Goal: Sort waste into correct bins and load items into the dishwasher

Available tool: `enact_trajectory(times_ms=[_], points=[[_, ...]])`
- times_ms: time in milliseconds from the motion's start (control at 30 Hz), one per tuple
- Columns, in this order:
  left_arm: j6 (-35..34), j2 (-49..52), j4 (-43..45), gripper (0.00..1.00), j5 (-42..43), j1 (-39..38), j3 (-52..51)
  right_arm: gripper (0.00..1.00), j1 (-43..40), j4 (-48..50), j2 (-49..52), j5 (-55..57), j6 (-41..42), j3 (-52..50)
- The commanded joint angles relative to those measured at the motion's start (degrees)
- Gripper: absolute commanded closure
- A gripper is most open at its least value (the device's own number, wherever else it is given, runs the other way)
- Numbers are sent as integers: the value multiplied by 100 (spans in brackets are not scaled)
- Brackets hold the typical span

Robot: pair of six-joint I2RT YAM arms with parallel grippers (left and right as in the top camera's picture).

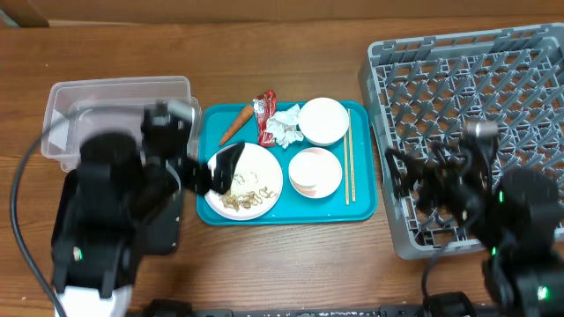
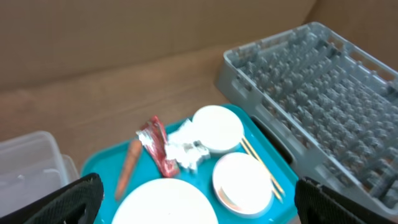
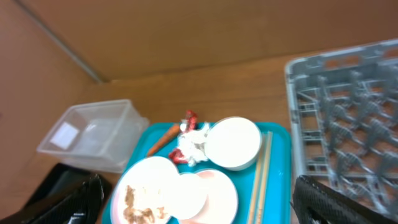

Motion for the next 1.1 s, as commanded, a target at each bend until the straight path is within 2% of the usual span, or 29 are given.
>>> enact_trajectory(times_ms=[0, 100, 167, 300, 400, 533, 700, 833, 933, 1067], points=[[-160, 758, -448, 0, 448, 33, 905, 0, -42, -208, 841, -1189, 20, 568], [-745, 1075, -520, 0, 1073, 33, 977, 0, -42, -264, 1281, -1633, 9, 568], [-828, 1263, -505, 0, 1325, 28, 977, 0, -42, -295, 1585, -1683, 13, 568], [-767, 1639, -800, 1, 1019, -61, 977, 0, -42, -413, 2033, -1650, 31, 568], [-763, 2173, -1246, 31, 164, -420, 973, 0, -37, -669, 2374, -1412, 33, 568], [-765, 2863, -1355, 50, -354, -1189, 970, 0, -37, -728, 2465, -1106, 229, 568], [-765, 3746, -1005, 40, -1554, -2186, 973, 0, -37, -789, 2463, -1029, 326, 568], [-769, 4339, -841, 44, -1812, -2562, 973, 0, -37, -986, 2465, -1003, 323, 568], [-822, 4586, -743, 48, -1812, -2579, 973, 0, -37, -1062, 2465, -964, 326, 568], [-826, 4778, -533, 49, -1814, -2542, 973, 0, -37, -1060, 2465, -894, 323, 568]])
